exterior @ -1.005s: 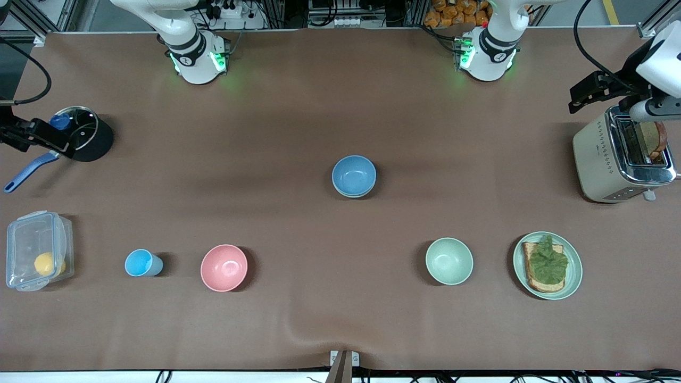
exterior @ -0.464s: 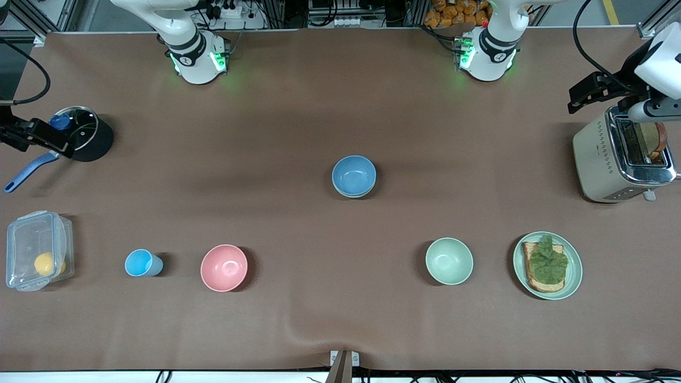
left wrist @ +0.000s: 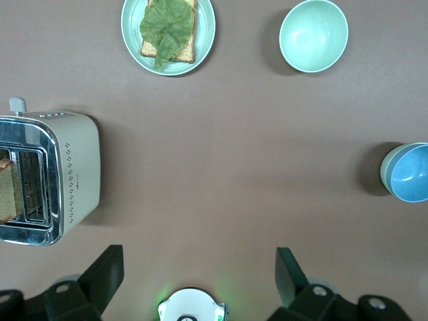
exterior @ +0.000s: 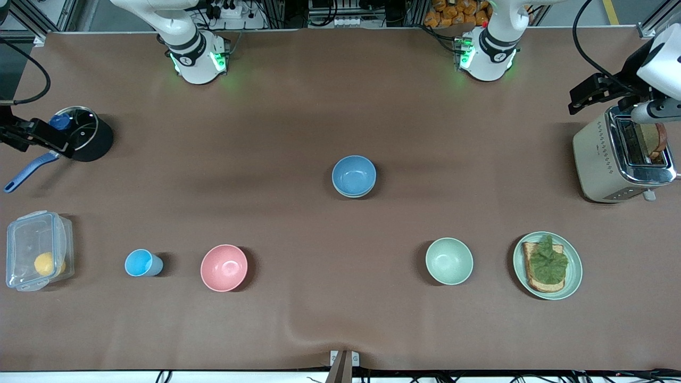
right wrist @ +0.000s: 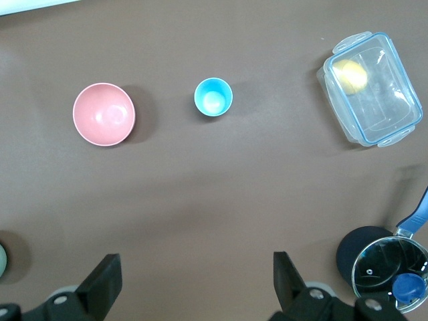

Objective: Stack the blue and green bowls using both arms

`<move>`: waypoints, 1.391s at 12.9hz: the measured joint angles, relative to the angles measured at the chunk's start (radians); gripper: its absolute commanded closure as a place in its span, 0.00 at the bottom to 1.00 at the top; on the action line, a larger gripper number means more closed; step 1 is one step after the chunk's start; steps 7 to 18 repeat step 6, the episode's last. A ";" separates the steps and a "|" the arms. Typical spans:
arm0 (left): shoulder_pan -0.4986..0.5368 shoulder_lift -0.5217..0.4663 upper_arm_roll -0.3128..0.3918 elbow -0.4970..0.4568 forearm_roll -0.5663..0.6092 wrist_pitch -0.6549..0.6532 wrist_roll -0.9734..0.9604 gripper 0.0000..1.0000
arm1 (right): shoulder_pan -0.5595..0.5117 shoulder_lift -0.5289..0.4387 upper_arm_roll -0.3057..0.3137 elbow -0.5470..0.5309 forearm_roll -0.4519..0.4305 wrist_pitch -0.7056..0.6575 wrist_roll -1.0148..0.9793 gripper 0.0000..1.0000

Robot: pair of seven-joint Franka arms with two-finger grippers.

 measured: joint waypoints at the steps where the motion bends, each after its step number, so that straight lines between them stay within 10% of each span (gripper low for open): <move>1: 0.000 0.001 0.001 0.001 0.000 0.001 0.000 0.00 | 0.000 0.000 0.000 0.000 0.000 0.000 -0.003 0.00; 18: 0.001 0.011 0.005 0.015 0.000 0.003 -0.009 0.00 | 0.000 0.000 0.001 -0.002 0.000 0.000 -0.010 0.00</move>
